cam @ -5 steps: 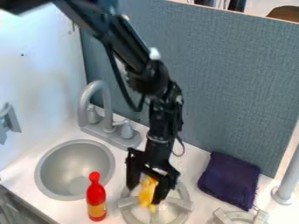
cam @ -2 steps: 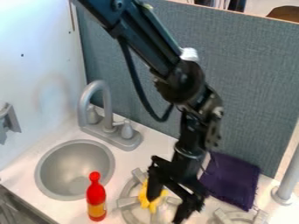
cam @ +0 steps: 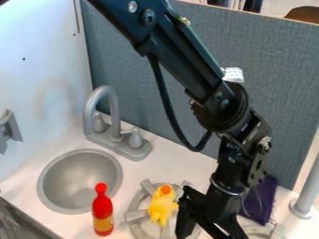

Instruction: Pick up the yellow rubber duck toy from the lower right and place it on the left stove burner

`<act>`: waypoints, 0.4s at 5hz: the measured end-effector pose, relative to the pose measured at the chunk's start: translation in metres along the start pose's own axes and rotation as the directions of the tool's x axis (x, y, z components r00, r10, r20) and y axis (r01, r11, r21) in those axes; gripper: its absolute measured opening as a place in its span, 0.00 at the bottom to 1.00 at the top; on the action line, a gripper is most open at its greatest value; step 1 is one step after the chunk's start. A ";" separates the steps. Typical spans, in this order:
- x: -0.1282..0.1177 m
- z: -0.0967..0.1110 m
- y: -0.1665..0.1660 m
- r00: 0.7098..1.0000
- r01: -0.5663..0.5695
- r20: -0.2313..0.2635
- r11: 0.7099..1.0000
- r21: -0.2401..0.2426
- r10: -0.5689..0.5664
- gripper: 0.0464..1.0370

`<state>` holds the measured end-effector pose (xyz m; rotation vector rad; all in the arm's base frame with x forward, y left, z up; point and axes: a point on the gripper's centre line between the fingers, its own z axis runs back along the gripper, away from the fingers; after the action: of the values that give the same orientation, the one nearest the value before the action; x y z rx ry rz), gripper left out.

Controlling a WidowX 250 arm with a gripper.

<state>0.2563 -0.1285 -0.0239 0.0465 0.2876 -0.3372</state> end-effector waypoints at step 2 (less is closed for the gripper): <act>0.000 0.000 0.000 1.000 -0.003 -0.002 1.000 -0.003 0.003 0.96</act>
<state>0.2559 -0.1288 -0.0238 0.0447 0.2896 -0.3337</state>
